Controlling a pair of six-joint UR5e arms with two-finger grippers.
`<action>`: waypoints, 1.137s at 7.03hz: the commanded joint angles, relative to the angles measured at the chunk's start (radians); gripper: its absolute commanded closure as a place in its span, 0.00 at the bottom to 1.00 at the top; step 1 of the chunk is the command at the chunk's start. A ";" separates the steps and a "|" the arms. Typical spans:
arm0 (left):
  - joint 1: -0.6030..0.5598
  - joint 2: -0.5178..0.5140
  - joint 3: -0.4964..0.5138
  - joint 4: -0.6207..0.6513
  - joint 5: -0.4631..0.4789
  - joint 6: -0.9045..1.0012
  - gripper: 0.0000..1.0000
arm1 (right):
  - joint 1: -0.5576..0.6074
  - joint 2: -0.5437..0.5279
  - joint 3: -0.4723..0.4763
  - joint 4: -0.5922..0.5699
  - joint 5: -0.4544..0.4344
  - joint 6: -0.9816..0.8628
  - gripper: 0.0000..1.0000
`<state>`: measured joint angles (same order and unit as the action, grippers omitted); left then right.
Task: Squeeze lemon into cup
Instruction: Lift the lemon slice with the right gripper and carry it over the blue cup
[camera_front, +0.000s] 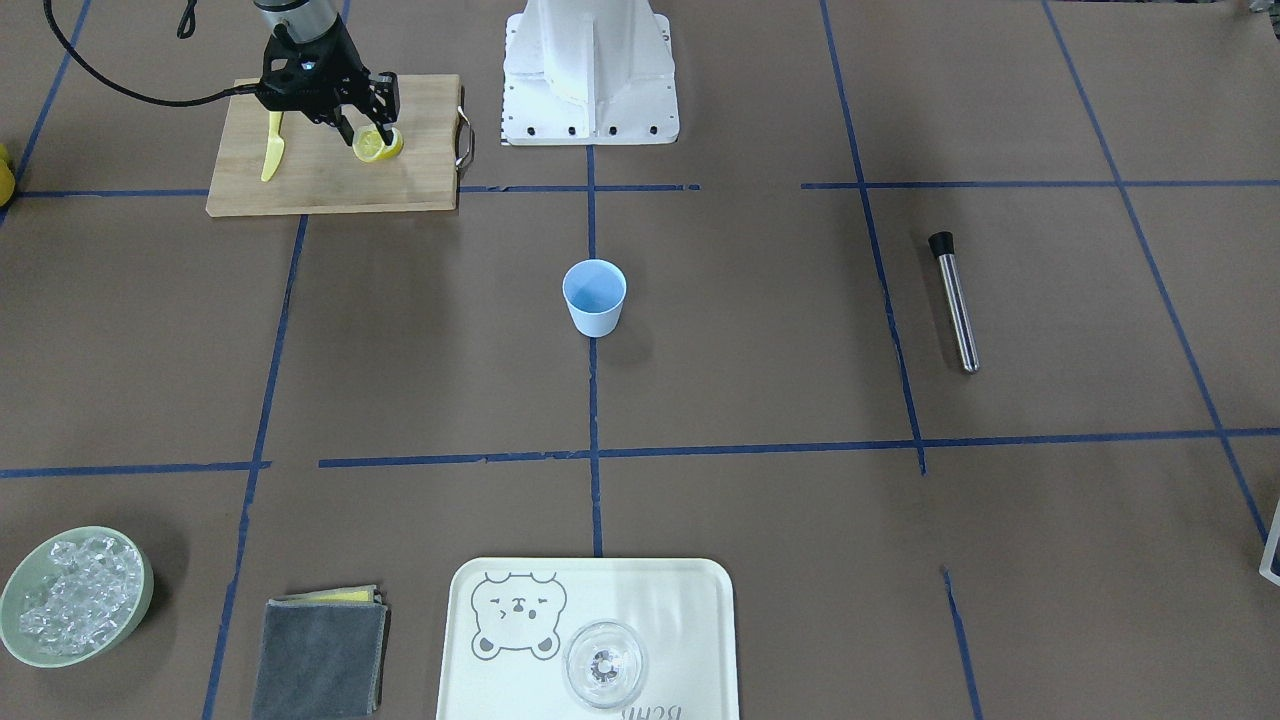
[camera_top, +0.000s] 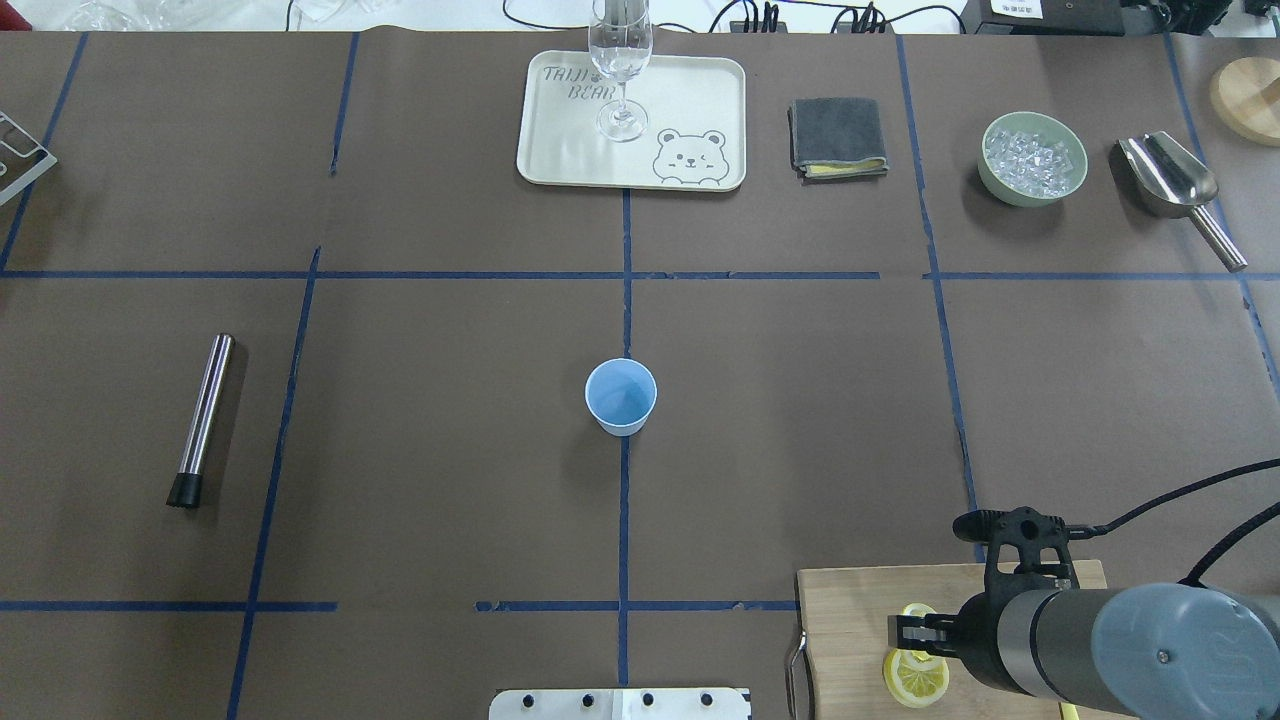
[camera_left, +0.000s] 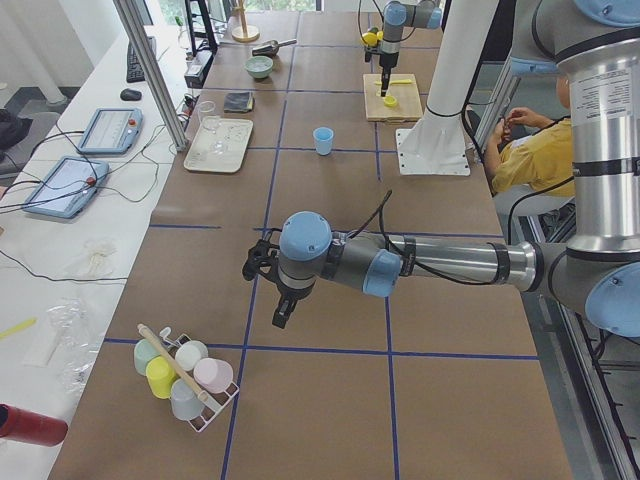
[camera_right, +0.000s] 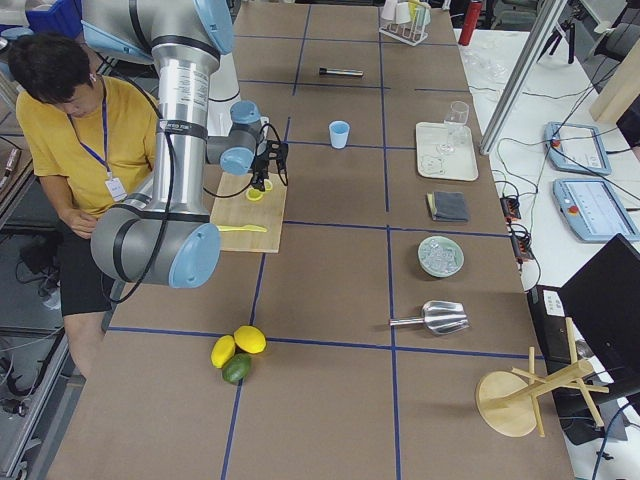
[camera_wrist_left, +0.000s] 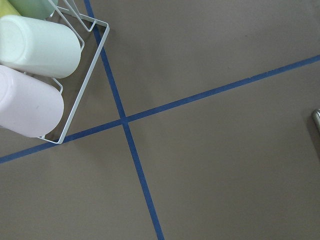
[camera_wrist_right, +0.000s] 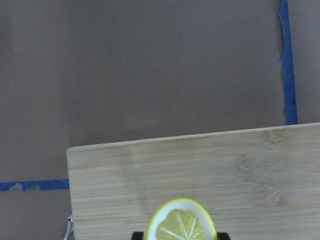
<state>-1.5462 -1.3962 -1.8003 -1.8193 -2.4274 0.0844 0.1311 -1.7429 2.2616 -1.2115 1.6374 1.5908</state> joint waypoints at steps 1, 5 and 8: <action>-0.002 0.009 -0.007 0.000 -0.013 -0.002 0.00 | 0.065 0.044 -0.007 -0.002 0.063 -0.002 0.44; -0.003 0.031 -0.017 -0.003 -0.025 0.003 0.00 | 0.233 0.485 -0.106 -0.342 0.148 -0.070 0.44; -0.005 0.037 -0.021 -0.003 -0.025 0.005 0.00 | 0.318 0.750 -0.316 -0.378 0.187 -0.068 0.44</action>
<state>-1.5502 -1.3630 -1.8195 -1.8224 -2.4528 0.0878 0.4195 -1.0938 2.0323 -1.5805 1.8179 1.5228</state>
